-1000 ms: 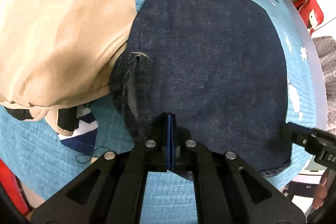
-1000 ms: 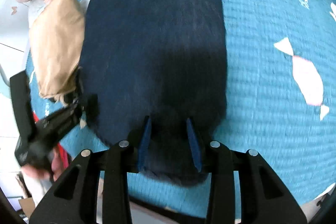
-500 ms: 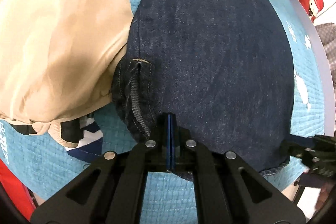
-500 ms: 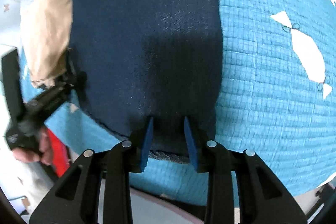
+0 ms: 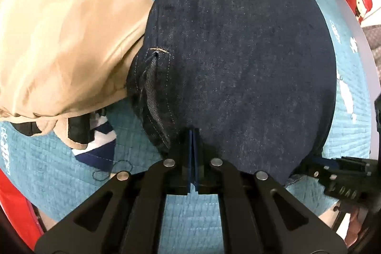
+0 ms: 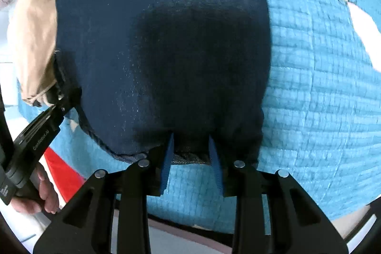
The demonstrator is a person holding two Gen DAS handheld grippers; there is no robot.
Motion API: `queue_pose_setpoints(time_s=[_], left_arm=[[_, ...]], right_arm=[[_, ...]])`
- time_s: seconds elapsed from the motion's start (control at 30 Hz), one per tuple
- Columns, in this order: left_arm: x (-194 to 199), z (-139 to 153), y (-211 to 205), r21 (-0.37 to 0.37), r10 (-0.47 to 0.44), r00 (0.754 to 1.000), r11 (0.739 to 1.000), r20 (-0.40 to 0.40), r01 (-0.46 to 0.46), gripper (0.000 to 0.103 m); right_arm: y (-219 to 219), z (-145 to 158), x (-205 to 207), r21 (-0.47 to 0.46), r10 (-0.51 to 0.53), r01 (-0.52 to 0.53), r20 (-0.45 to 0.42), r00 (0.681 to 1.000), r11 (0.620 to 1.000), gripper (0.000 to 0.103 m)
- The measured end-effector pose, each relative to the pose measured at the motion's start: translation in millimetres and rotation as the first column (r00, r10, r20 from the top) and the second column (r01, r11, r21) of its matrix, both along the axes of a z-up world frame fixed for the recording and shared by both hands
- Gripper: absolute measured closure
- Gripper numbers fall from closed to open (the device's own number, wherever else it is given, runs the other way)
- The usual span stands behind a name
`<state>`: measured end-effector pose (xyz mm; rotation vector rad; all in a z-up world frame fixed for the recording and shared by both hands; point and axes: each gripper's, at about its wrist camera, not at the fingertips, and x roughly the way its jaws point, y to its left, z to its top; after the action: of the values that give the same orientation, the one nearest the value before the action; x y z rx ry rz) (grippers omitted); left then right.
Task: Fold large clothes
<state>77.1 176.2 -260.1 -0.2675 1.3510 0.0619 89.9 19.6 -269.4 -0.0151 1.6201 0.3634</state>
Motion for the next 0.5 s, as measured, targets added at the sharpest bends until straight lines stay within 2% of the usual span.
queue_pose_setpoints(time_s=[0.07, 0.13, 0.17, 0.23, 0.27, 0.33, 0.37, 0.43, 0.47, 0.5], left_arm=[[4.7, 0.1, 1.3, -0.009, -0.002, 1.0, 1.0, -0.002, 0.002, 0.101], [7.7, 6.8, 2.4, -0.034, 0.015, 1.0, 0.999, -0.001, -0.015, 0.101], [4.9, 12.2, 4.0, -0.034, 0.012, 1.0, 0.999, 0.002, -0.012, 0.1], [-3.9, 32.7, 6.9, -0.033, -0.019, 0.999, 0.999, 0.046, 0.021, 0.1], [-3.7, 40.0, 7.1, -0.046, -0.027, 0.998, 0.998, 0.065, 0.03, 0.1], [10.8, 51.4, 6.5, -0.105, -0.026, 0.995, 0.994, 0.091, 0.036, 0.1], [20.7, 53.1, 6.0, -0.108, -0.02, 0.995, 0.994, 0.097, 0.03, 0.1], [41.2, 52.3, 4.3, -0.062, -0.011, 0.995, 0.998, 0.098, 0.017, 0.1], [52.2, 48.6, 5.8, -0.067, -0.008, 0.996, 0.998, 0.092, 0.014, 0.1], [65.4, 39.1, 10.2, -0.078, 0.014, 0.998, 0.997, 0.061, -0.009, 0.1]], right_arm=[[9.2, 3.4, -3.0, -0.031, 0.02, -0.019, 0.03, 0.999, 0.999, 0.074], [3.6, 15.5, 2.6, -0.001, -0.034, 0.034, -0.024, 0.999, 0.999, 0.073], [-2.6, 34.3, 3.9, 0.036, -0.042, 0.044, -0.04, 0.998, 0.998, 0.073], [-8.6, 70.8, 8.0, 0.114, -0.027, 0.026, 0.015, 1.0, 0.993, 0.075], [-10.9, 92.0, 16.1, 0.116, -0.036, 0.028, 0.071, 0.997, 0.993, 0.074], [-11.3, 107.1, 40.3, 0.118, -0.048, 0.034, 0.119, 0.992, 0.992, 0.075], [-7.2, 104.7, 58.6, 0.092, -0.067, 0.055, 0.134, 0.989, 0.994, 0.075], [-2.5, 86.8, 81.2, 0.052, -0.091, 0.086, 0.109, 0.99, 0.995, 0.08], [-0.5, 70.6, 97.3, 0.03, -0.096, 0.094, 0.061, 0.994, 0.995, 0.086], [-4.2, 52.4, 109.5, 0.023, -0.104, 0.104, -0.005, 0.995, 0.994, 0.086]])
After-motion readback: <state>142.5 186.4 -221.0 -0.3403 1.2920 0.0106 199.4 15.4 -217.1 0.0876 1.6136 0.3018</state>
